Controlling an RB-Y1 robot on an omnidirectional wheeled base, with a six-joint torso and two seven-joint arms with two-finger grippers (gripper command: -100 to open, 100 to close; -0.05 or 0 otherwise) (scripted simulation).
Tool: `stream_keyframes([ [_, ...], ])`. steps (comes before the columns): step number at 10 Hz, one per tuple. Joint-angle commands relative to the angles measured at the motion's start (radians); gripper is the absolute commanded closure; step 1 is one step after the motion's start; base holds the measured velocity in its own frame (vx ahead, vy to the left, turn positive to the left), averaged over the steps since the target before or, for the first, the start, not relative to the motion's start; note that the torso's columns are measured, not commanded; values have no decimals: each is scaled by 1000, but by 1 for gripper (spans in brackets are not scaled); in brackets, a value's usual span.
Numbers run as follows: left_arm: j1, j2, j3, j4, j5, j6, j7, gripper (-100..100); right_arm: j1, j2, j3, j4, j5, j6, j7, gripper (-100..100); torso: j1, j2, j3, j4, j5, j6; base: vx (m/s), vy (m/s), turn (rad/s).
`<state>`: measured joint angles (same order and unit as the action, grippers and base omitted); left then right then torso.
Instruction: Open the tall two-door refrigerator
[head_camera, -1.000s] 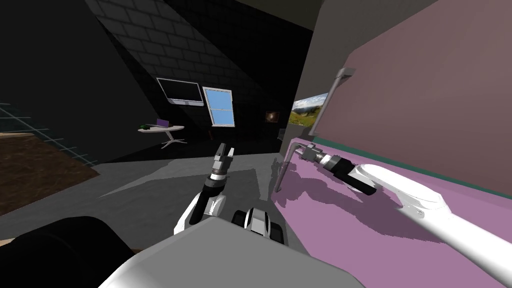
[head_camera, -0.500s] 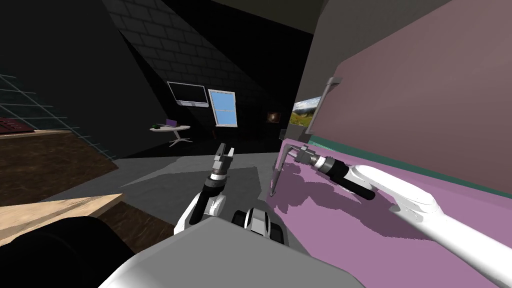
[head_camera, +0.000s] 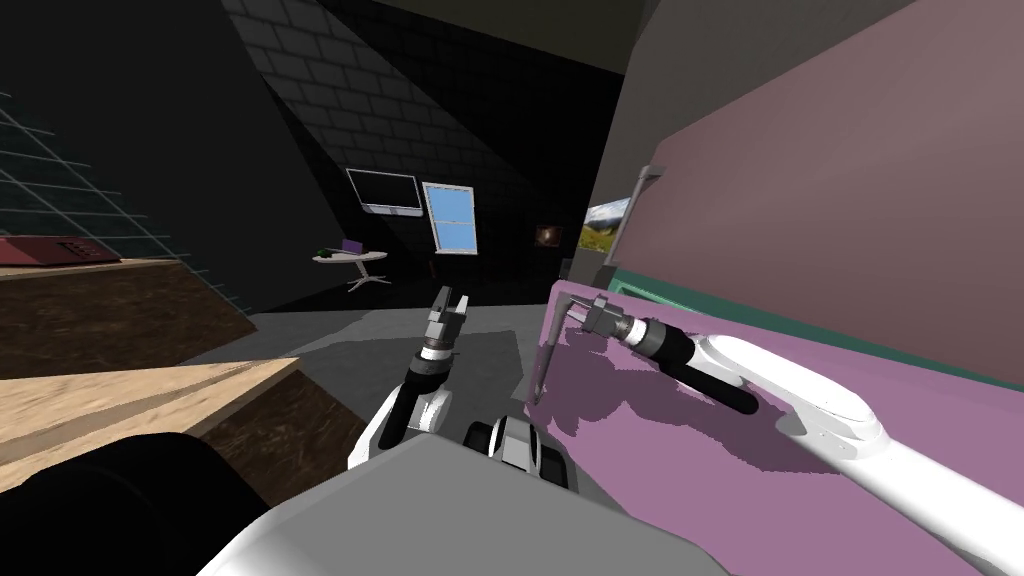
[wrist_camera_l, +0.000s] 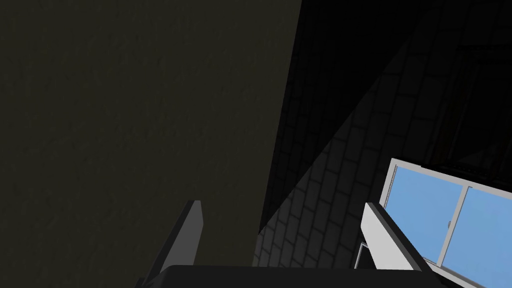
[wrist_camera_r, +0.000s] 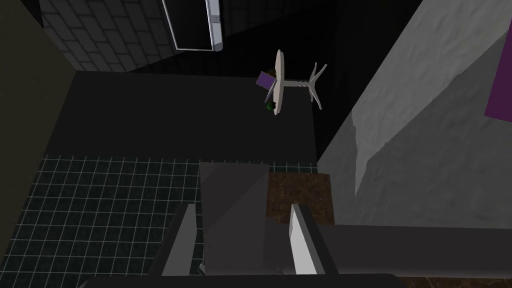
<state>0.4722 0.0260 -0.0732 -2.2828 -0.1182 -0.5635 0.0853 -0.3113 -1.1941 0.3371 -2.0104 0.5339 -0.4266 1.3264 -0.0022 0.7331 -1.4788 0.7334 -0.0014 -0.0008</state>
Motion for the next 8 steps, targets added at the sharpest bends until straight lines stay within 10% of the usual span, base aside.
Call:
stream_keyframes([
  [1,0,0,0,0,0,0,0,0,3,-4,26,-54,-8,-22,7,100,-1,1,1,0,0,0,-131,-65,37],
  [6,0,0,0,0,0,0,0,0,14,-11,73,-185,-32,-75,31,100,-1,-1,1,-2,-1,-1,-140,-58,32],
  [7,0,0,0,0,0,0,0,0,-8,-40,21,-166,-57,-66,-3,-100,2,4,5,-1,0,0,-81,-4,10],
  [8,0,0,0,0,0,0,0,0,-17,-50,14,-166,-64,-66,-15,-100,4,2,4,2,2,0,5,22,-27],
])
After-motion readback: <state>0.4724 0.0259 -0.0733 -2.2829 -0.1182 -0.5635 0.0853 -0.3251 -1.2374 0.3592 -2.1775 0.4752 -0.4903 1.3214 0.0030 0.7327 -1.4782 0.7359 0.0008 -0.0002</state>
